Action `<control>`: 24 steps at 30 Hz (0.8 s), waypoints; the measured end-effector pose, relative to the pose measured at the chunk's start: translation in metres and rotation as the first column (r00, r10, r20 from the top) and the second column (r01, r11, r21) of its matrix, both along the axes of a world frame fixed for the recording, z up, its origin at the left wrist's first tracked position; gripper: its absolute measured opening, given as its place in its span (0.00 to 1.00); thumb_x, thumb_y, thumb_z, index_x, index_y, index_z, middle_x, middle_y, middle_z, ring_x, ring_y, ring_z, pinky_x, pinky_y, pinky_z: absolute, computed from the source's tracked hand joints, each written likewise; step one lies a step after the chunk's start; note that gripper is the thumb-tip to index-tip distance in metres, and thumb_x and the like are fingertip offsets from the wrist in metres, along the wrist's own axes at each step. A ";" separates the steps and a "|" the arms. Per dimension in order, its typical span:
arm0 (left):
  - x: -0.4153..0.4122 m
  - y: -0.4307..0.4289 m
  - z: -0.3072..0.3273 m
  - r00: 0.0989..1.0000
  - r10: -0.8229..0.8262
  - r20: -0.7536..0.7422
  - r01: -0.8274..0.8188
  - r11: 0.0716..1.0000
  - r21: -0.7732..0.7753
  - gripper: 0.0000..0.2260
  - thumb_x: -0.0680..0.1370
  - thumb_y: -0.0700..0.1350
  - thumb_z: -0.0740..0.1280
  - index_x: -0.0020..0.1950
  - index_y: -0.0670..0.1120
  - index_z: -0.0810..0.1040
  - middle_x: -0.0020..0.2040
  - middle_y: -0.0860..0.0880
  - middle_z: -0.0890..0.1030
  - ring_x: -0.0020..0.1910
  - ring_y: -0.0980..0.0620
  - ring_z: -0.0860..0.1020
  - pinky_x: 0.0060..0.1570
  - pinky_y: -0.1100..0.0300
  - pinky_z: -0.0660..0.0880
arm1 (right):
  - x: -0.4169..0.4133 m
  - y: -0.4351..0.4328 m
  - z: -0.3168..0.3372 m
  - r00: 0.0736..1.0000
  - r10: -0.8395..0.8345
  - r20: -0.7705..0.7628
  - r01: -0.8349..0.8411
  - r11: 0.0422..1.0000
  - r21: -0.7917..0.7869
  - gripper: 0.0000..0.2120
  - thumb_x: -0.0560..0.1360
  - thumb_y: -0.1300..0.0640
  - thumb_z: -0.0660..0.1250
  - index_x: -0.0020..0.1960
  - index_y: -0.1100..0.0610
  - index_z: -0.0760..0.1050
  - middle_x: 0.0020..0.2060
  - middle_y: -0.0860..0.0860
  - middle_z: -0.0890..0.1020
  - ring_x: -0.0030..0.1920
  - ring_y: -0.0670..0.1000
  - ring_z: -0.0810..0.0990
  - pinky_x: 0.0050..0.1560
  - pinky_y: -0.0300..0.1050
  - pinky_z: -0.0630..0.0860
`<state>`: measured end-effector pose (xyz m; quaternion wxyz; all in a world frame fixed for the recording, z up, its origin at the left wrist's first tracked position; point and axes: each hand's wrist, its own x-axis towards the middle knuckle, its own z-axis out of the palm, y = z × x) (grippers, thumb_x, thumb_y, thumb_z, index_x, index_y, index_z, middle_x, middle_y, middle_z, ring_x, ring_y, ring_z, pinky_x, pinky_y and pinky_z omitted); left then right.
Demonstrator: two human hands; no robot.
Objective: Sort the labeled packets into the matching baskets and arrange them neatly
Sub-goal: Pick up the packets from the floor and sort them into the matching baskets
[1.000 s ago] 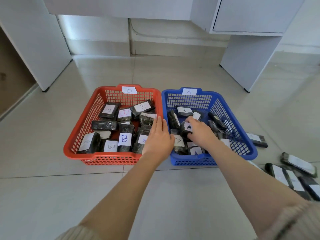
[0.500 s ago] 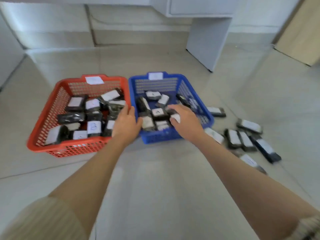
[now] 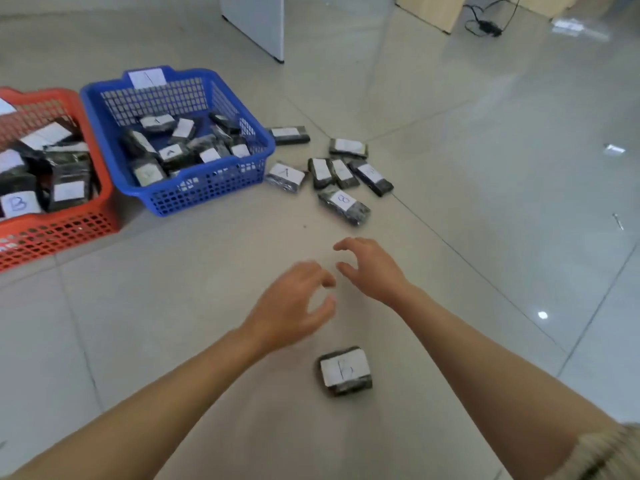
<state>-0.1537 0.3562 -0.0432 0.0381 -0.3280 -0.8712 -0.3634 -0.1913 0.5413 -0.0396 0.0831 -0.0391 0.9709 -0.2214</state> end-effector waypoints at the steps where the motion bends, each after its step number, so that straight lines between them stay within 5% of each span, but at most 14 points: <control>1: 0.013 0.005 -0.004 0.991 -0.130 0.043 0.132 0.990 -0.057 0.16 0.74 0.56 0.64 0.52 0.44 0.77 0.47 0.50 0.78 0.47 0.53 0.73 0.49 0.63 0.69 | 0.004 0.010 -0.004 1.000 -0.026 0.006 0.026 1.000 0.016 0.16 0.77 0.55 0.63 0.65 0.53 0.71 0.62 0.52 0.74 0.66 0.52 0.67 0.61 0.49 0.69; 4: 0.034 0.008 -0.023 0.925 -0.360 0.121 0.380 0.887 -0.264 0.24 0.71 0.65 0.65 0.57 0.48 0.75 0.49 0.52 0.77 0.47 0.54 0.74 0.46 0.62 0.70 | 0.014 0.032 -0.016 0.996 -0.088 0.030 0.087 0.996 0.038 0.18 0.77 0.56 0.62 0.66 0.53 0.70 0.65 0.52 0.73 0.67 0.52 0.66 0.62 0.47 0.67; 6: 0.036 0.007 -0.030 0.922 -0.345 0.175 0.384 0.871 -0.307 0.24 0.70 0.65 0.66 0.57 0.48 0.75 0.49 0.53 0.76 0.47 0.54 0.74 0.45 0.60 0.72 | 0.018 0.039 -0.023 0.994 -0.101 0.049 0.098 0.994 0.049 0.18 0.77 0.56 0.62 0.67 0.53 0.70 0.66 0.52 0.71 0.67 0.52 0.66 0.62 0.48 0.68; 14: -0.028 -0.010 -0.021 0.997 0.079 -0.003 -0.077 0.963 -0.258 0.28 0.66 0.61 0.60 0.58 0.46 0.77 0.51 0.51 0.81 0.50 0.50 0.79 0.48 0.63 0.72 | -0.036 0.035 -0.023 0.961 -0.229 -0.153 0.241 0.968 0.065 0.24 0.77 0.53 0.64 0.70 0.56 0.64 0.68 0.53 0.65 0.67 0.55 0.65 0.57 0.51 0.72; 18: -0.077 -0.013 -0.007 0.964 0.264 -0.019 -0.262 0.943 -0.206 0.30 0.64 0.63 0.58 0.59 0.48 0.77 0.52 0.51 0.81 0.51 0.50 0.78 0.48 0.60 0.71 | -0.083 0.026 -0.021 0.958 -0.265 -0.110 0.270 0.962 0.031 0.28 0.77 0.50 0.63 0.73 0.55 0.58 0.71 0.54 0.62 0.68 0.56 0.63 0.59 0.53 0.71; 24: -0.136 -0.012 0.009 0.892 0.451 -0.005 -0.451 0.891 -0.057 0.19 0.70 0.52 0.71 0.60 0.49 0.76 0.52 0.53 0.80 0.50 0.54 0.76 0.44 0.62 0.69 | -0.112 0.022 -0.033 0.989 -0.122 -0.087 0.132 0.984 0.120 0.27 0.76 0.45 0.63 0.70 0.57 0.63 0.64 0.54 0.69 0.65 0.54 0.65 0.59 0.47 0.68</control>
